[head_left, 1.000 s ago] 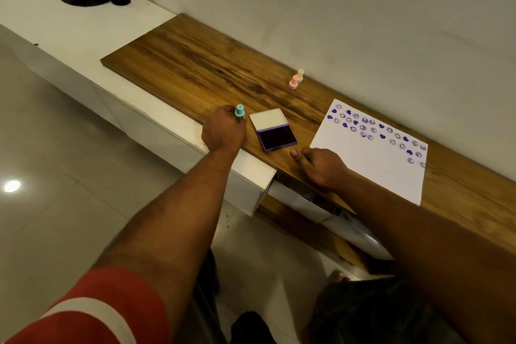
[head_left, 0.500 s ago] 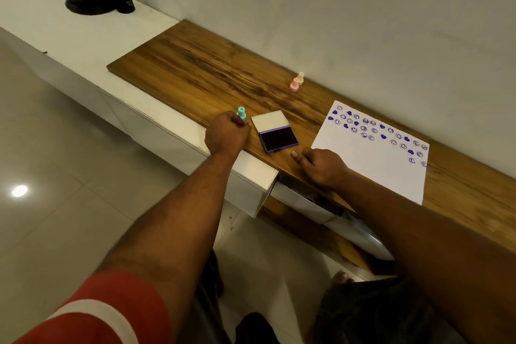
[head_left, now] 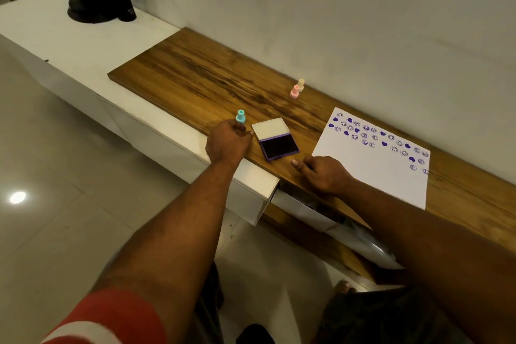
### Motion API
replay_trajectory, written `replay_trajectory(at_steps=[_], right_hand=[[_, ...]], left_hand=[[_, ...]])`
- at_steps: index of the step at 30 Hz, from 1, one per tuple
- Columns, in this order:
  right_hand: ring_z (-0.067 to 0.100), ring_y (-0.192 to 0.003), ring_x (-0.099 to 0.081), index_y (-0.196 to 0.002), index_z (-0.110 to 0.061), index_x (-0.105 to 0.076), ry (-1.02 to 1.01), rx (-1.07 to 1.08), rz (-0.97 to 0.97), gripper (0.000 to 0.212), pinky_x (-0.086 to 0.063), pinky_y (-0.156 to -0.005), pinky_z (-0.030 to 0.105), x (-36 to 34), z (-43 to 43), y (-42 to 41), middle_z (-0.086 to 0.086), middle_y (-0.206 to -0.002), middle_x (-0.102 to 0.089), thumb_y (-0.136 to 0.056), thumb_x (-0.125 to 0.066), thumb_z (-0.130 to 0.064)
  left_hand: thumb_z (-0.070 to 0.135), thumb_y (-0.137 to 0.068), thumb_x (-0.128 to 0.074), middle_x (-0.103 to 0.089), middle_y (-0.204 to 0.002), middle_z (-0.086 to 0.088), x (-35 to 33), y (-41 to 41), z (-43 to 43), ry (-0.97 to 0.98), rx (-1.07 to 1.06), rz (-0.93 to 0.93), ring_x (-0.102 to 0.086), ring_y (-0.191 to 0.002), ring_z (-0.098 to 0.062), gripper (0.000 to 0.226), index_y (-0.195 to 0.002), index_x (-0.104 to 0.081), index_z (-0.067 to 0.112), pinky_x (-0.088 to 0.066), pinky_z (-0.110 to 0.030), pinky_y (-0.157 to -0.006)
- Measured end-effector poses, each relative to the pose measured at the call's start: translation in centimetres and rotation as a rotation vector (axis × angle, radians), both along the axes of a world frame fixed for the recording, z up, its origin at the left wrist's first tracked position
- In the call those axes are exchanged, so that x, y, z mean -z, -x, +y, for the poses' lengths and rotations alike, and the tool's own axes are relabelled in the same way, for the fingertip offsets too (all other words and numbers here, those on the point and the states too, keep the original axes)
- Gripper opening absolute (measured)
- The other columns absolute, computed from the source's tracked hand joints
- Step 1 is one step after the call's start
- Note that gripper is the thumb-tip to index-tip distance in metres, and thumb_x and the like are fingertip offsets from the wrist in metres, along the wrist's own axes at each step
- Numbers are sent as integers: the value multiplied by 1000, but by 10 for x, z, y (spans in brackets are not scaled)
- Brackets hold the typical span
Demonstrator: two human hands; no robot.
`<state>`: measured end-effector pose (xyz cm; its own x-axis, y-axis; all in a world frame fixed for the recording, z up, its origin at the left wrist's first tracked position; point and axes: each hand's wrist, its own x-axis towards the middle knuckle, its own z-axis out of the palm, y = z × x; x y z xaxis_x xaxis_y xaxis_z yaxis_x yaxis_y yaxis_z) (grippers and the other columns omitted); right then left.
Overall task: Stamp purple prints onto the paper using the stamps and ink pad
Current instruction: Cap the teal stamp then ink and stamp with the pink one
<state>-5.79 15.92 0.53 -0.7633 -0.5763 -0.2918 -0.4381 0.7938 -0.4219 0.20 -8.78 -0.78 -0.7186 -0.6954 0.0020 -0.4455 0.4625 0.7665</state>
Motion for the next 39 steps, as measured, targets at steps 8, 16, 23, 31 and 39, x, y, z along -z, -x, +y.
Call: replay_trajectory(at_steps=[8, 16, 23, 31, 39], right_hand=[[21, -73, -61, -89, -17, -65, 98, 153, 307, 28, -49, -66, 31, -42, -34, 91, 1, -77, -64, -95, -67, -44], [36, -99, -67, -132, -14, -51, -257, -4, 570, 34, -57, -82, 46, -34, -107, 162, 15, -116, -67, -104, -51, -33], [41, -105, -65, -124, -1, -56, -265, -39, 525, 38, -51, -86, 44, -18, -105, 172, 23, -117, -66, -102, -57, -31], [29, -94, -63, -112, -16, -65, -183, 43, 361, 25, -48, -73, 34, -22, -52, 113, 14, -108, -69, -99, -62, -37], [15, -80, -65, -106, -20, -70, 254, 166, 290, 24, -42, -61, 24, -64, -3, 35, -3, -87, -71, -95, -68, -41]], left_hand=[[46, -88, -79, -65, -71, 12, -25, 20, -4, 44, -23, 268, -63, -66, -6, 22, -84, -70, 26, -44, -21, -57], [57, -88, -76, -61, -67, 17, -14, 33, 2, 43, -14, 302, -61, -61, -2, 29, -82, -69, 30, -47, -19, -54], [56, -88, -77, -62, -69, 18, -7, 37, 11, 43, 4, 293, -61, -63, -2, 28, -88, -72, 28, -43, -18, -55], [48, -89, -79, -66, -80, 15, -22, 23, 42, 126, 226, 224, -64, -73, -5, 27, -103, -74, 26, -55, -26, -64], [48, -89, -77, -73, -118, 1, -51, 2, 89, 261, 403, 81, -67, -108, -18, 44, -125, -72, 23, -47, -26, -81]])
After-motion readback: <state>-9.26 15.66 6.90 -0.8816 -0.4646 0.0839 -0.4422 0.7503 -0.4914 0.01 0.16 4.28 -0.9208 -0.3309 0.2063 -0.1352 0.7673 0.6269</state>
